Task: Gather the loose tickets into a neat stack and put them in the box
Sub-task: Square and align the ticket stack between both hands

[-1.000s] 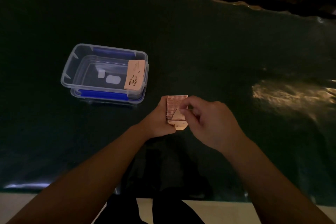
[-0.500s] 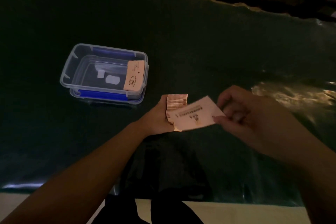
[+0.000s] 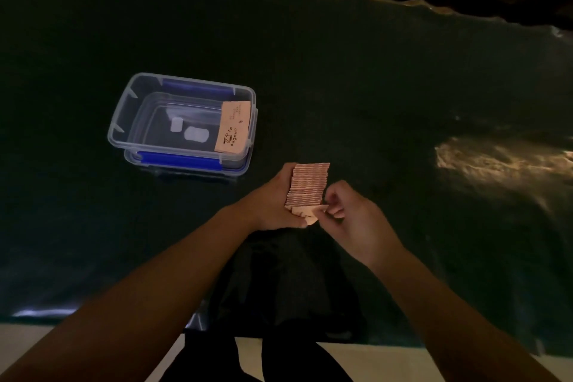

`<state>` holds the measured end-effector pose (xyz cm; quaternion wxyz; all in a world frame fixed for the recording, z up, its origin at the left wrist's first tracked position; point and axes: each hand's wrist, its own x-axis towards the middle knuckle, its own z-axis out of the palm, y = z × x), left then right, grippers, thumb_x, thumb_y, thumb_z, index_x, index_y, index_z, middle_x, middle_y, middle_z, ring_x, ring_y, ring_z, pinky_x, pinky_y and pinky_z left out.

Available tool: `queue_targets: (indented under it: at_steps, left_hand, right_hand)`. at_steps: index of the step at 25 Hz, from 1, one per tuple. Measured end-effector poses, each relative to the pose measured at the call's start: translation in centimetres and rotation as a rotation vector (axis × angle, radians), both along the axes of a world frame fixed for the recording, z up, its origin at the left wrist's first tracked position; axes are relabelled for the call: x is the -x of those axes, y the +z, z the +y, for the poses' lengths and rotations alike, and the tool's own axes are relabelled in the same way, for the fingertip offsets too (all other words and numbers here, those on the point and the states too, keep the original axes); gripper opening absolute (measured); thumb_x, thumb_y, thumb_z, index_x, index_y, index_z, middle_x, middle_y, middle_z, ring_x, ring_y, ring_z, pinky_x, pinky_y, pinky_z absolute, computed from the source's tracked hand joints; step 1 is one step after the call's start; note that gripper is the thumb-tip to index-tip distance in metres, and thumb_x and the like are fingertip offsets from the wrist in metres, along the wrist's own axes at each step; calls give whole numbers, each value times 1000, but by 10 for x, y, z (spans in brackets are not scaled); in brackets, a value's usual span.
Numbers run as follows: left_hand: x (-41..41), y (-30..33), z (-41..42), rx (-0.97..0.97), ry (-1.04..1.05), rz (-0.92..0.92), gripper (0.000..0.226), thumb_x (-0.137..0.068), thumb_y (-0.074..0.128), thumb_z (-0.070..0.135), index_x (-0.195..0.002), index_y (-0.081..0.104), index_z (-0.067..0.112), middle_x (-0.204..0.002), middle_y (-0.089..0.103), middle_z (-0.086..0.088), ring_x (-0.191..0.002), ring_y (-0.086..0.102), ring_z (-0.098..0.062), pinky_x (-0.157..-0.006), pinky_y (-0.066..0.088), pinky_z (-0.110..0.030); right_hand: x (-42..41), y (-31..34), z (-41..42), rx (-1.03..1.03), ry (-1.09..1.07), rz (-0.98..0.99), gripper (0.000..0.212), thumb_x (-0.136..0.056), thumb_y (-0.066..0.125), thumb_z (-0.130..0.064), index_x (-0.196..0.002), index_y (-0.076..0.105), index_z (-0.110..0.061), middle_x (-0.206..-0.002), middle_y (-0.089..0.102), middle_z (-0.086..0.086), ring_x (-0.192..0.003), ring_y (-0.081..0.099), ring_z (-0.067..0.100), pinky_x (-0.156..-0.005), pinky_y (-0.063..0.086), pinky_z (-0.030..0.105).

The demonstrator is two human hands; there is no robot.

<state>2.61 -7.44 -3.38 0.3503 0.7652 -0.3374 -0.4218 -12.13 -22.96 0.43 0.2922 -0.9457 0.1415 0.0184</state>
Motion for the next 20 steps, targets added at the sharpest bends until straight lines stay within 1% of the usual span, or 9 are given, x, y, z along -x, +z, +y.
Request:
queue_targets:
  at_steps: [2, 3, 4, 6, 10, 12, 15, 17, 20]
  left_hand:
    - [3, -1, -1, 49, 63, -1, 111, -73, 93, 31, -157, 22, 32, -158, 46, 5, -139, 41, -2, -119, 35, -35]
    - [4, -1, -1, 60, 73, -1, 108, -73, 93, 32, -156, 25, 32, -157, 47, 5, -136, 42, 0, -116, 35, -30]
    - [4, -1, -2, 72, 77, -4, 106, -73, 94, 33, -155, 27, 32, -156, 49, 5, -136, 43, 1, -113, 35, -28]
    - [4, -2, -3, 88, 76, 7, 104, -72, 94, 34, -154, 29, 31, -153, 51, 6, -138, 47, -3, -115, 37, -31]
    - [2, -6, -1, 71, 35, 20, 106, -74, 91, 37, -158, 27, 26, -154, 47, 5, -140, 47, -6, -121, 34, -34]
    - [0, -5, -1, 66, 61, 27, 100, -74, 92, 34, -156, 35, 26, -152, 50, 5, -138, 48, -5, -120, 34, -33]
    - [1, -1, 1, 70, 167, 71, 94, -71, 95, 23, -147, 41, 31, -139, 55, 13, -126, 52, 0, -108, 38, -24]
    - [3, -2, 5, 106, 282, 182, 97, -66, 96, 10, -143, 42, 31, -136, 58, 14, -126, 54, -3, -107, 43, -28]
    - [3, -4, 11, 166, 428, 429, 103, -63, 93, -2, -148, 43, 25, -136, 65, 0, -131, 60, -20, -105, 52, -42]
  right_hand:
    - [-2, -10, 4, -120, -148, 36, 76, -83, 88, -31, -144, 45, -21, -143, 55, 1, -128, 58, 12, -109, 53, 36]
    - [-3, -13, 4, -218, -192, 85, 102, -80, 90, -31, -160, 27, -21, -160, 40, 4, -144, 45, 15, -120, 42, 38]
    - [-6, -15, 5, -333, -210, 135, 121, -79, 91, -29, -167, 8, -23, -171, 26, 3, -154, 33, 16, -126, 33, 40]
    - [-12, -22, 8, -517, -186, 183, 135, -79, 90, -23, -166, -13, -34, -174, 24, -1, -156, 31, 12, -128, 30, 41]
    - [-25, -34, 21, -617, -174, 202, 130, -84, 80, 0, -165, -15, -37, -166, 38, 2, -147, 46, 11, -120, 38, 31]
    - [-28, -33, 19, -629, -164, 218, 123, -85, 77, 2, -166, -7, -35, -163, 40, -1, -143, 47, 8, -112, 41, 22]
    - [-26, -29, 11, -647, -127, 188, 112, -83, 81, -3, -167, 10, -27, -155, 44, -8, -132, 51, -5, -100, 41, 5]
    - [-22, -32, 5, -709, -154, 160, 107, -80, 84, -16, -166, 20, -27, -156, 47, -9, -135, 52, -4, -109, 45, 16]
    - [-13, -37, -1, -869, -272, 136, 107, -77, 89, -31, -164, 26, -30, -157, 48, -5, -141, 52, 11, -117, 47, 40]
